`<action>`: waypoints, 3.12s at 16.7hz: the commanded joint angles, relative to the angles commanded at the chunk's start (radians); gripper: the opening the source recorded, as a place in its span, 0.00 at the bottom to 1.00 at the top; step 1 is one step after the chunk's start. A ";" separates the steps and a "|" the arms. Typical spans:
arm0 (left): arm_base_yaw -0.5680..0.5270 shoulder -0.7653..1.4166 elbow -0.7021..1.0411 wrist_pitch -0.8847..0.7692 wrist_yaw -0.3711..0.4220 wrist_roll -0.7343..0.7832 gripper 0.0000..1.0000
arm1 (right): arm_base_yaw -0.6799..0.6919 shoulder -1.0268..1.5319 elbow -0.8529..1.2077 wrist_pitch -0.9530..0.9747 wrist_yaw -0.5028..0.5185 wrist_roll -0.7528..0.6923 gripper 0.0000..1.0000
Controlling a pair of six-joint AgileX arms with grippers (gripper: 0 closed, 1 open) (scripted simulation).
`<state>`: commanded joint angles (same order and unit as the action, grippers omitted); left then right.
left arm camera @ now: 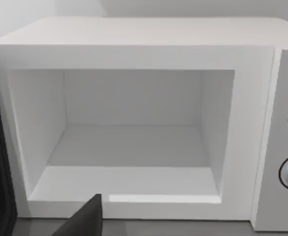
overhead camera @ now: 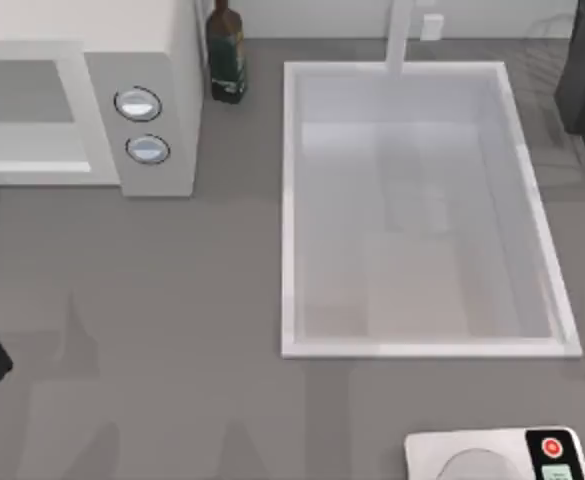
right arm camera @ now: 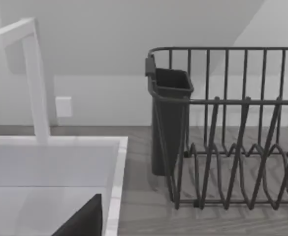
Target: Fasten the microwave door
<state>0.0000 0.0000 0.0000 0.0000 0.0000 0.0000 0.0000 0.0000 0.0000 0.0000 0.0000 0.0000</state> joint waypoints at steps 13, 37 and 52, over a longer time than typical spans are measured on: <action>0.000 0.000 0.000 0.000 0.000 0.000 0.10 | 0.000 0.000 0.000 0.000 0.000 0.000 1.00; -0.028 0.169 -0.037 0.210 -0.031 0.003 0.00 | 0.000 0.000 0.000 0.000 0.000 0.000 1.00; -0.315 0.307 0.043 0.270 -0.318 0.006 0.00 | 0.000 0.000 0.000 0.000 0.000 0.000 1.00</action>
<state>-0.3154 0.3067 0.0434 0.2704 -0.3176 0.0056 0.0000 0.0000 0.0000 0.0000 0.0000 0.0000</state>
